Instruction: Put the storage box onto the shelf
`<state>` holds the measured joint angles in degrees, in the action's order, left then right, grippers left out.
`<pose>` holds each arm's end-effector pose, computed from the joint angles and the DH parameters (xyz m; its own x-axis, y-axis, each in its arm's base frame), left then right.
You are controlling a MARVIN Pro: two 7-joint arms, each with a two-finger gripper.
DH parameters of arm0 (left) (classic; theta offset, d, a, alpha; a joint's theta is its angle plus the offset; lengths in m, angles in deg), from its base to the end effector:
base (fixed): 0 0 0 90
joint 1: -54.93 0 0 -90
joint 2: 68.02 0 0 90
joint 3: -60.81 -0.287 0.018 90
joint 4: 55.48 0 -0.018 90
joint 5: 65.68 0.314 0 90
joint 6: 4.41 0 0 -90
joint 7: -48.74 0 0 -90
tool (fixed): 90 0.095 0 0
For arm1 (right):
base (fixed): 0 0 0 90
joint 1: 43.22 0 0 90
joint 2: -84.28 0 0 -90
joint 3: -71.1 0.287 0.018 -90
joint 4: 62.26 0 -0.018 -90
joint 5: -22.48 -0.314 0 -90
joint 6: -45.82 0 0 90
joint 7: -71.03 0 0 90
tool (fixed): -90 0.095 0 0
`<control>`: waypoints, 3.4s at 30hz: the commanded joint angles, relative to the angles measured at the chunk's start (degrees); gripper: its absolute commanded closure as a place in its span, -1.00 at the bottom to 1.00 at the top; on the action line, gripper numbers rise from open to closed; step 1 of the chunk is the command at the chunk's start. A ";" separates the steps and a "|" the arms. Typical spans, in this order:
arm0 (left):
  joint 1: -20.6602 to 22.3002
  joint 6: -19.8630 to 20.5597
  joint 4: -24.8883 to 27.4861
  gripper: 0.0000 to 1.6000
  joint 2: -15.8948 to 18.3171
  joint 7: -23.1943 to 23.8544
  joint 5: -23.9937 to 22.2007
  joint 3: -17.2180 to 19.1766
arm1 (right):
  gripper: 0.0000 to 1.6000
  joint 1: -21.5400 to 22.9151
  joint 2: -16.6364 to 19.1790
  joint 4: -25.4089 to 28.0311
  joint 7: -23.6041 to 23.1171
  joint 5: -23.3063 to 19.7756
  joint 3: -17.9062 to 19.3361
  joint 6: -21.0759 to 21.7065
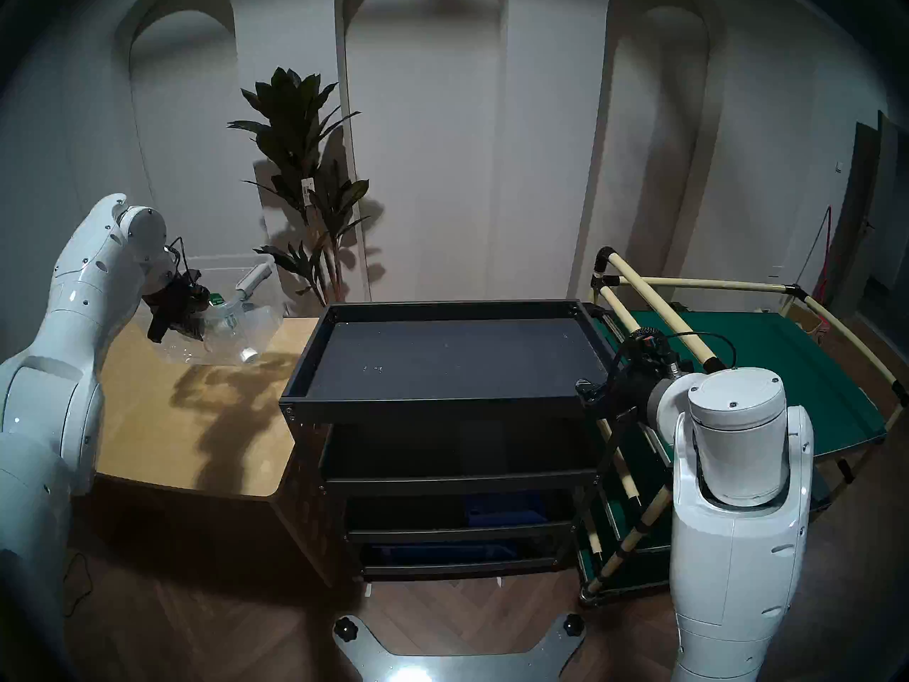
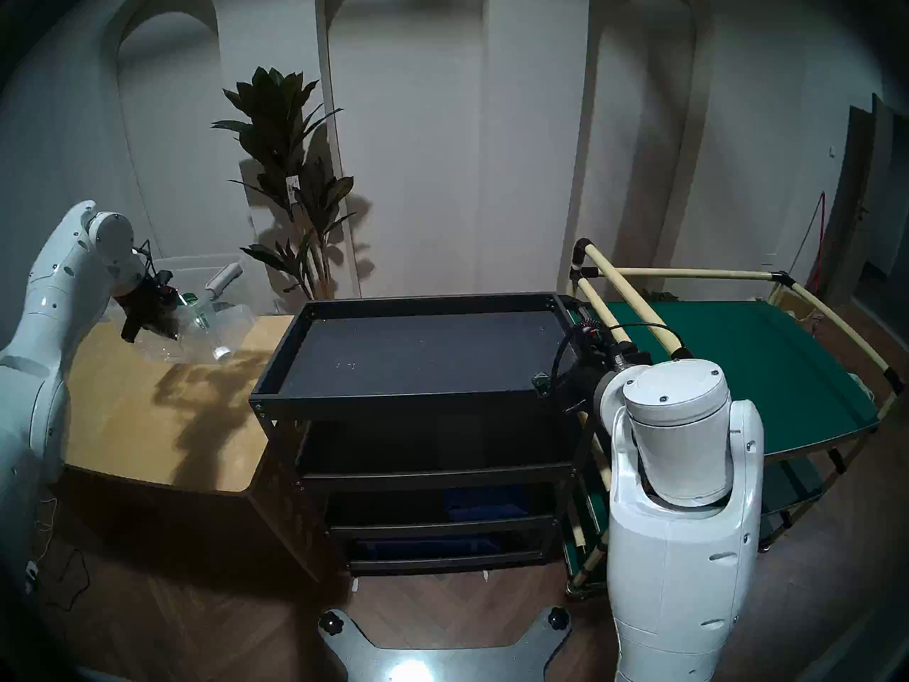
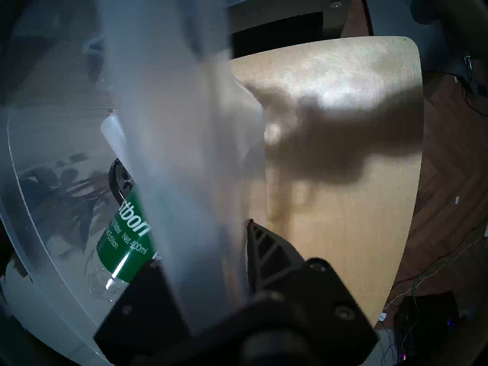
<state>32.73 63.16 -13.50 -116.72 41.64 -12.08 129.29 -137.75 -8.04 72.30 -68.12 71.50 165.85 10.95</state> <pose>0.5320 0.3013 -0.0724 -0.0448 -0.9914 -0.1232 -0.9149 0.0903 -0.3936 0.3304 -0.0149 -0.1443 0.4228 0.3691 0.8276 0.1974 -0.9289 0.3133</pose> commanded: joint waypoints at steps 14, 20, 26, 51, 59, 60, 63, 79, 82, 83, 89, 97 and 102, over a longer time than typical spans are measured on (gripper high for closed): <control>9.91 4.97 0.18 1.00 -6.54 2.10 -4.23 4.12 | -1.00 0.29 0.14 1.62 0.11 0.10 -0.08 -0.16; 10.67 6.13 -1.39 1.00 -8.59 2.10 -4.59 3.20 | -1.00 0.24 0.16 1.81 0.11 0.12 -0.09 -0.16; 12.60 7.40 -3.99 1.00 -11.90 2.10 -5.21 1.24 | -1.00 0.19 0.17 1.97 0.11 0.13 -0.10 -0.15; 16.33 12.42 -10.67 1.00 -23.79 2.10 -7.99 -8.48 | -1.00 0.01 0.20 2.36 0.10 0.15 -0.11 -0.13; 18.20 14.04 -11.80 1.00 -27.22 2.10 -8.86 -11.32 | -1.00 -0.02 0.21 2.40 0.09 0.16 -0.12 -0.12; 17.78 14.48 -11.31 1.00 -27.83 2.10 -9.18 -11.46 | -1.00 -0.02 0.21 2.40 0.09 0.16 -0.12 -0.12; 18.80 14.81 -12.26 1.00 -28.79 2.10 -9.45 -12.41 | -1.00 -0.03 0.21 2.41 0.09 0.16 -0.12 -0.12; 18.16 18.31 -16.09 1.00 -36.84 2.10 -14.14 -16.14 | -1.00 -0.12 0.26 2.57 0.09 0.20 -0.14 -0.12; 17.72 18.97 -17.33 1.00 -37.82 2.10 -15.03 -16.96 | -1.00 -0.15 0.27 2.62 0.09 0.21 -0.15 -0.12; 17.52 19.18 -17.83 1.00 -38.12 2.10 -15.39 -17.20 | -1.00 -0.16 0.27 2.64 0.09 0.21 -0.16 -0.12; 17.24 20.33 -21.45 1.00 -39.41 2.10 -17.11 -18.42 | -1.00 -0.24 0.30 2.79 0.10 0.26 -0.18 -0.12; 16.58 20.85 -27.07 1.00 -42.06 2.10 -19.07 -20.29 | -1.00 -0.38 0.34 3.01 0.09 0.37 -0.24 -0.12; 16.71 20.64 -29.53 1.00 -44.11 2.10 -20.07 -21.23 | -1.00 -0.44 0.35 3.08 0.09 0.44 -0.27 -0.12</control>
<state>47.67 83.97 -40.77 -157.83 43.58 -30.84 108.62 -138.07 -7.85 74.06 -68.13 71.74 165.76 10.94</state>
